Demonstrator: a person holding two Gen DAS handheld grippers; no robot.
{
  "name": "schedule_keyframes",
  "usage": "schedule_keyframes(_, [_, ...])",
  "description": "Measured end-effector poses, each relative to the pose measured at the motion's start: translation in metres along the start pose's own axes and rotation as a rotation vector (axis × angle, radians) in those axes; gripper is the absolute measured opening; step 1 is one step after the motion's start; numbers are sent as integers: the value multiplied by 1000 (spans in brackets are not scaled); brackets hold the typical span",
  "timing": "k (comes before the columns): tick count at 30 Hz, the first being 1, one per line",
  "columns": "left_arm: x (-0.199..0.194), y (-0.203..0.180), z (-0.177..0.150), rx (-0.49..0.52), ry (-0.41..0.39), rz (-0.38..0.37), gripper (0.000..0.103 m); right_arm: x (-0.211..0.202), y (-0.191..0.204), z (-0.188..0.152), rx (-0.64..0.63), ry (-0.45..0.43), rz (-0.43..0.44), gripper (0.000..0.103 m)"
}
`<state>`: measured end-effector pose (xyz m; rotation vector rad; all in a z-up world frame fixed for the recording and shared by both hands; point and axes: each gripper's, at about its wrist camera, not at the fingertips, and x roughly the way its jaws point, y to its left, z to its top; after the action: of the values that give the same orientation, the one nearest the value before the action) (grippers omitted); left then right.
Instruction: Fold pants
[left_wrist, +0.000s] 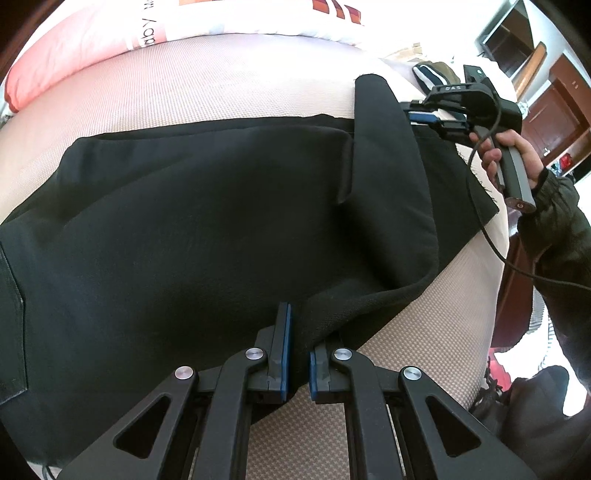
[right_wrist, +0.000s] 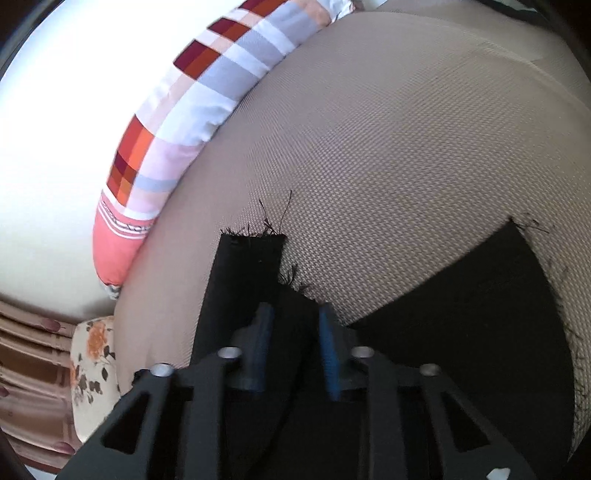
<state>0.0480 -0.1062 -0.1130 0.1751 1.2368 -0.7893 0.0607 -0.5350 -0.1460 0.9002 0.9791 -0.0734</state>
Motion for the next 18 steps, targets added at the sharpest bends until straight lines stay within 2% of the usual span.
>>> schedule_keyframes(3, [0,1,0,-1,0,0,8,-5,10,-2,-52,-18,-40,5])
schedule_keyframes(5, [0,1,0,3,-1,3,8,-27,19,-5,-84,-70,-57,4])
schedule_keyframes(8, [0,-3,-1,24,-5,15,8,-70,25,-15,-148,-166,-135,3])
schedule_keyframes(11, [2,-8,-2,52,-8,31,8,-106,22,-42,-201,-229,-248,3])
schedule_keyframes(14, [4,-12,-3,88,-7,50,8,-121,2,-75,-207,-243,-369,3])
schedule_keyframes(18, [6,-18,-4,127,-5,71,11,-122,-46,-108,-112,-211,-441,3])
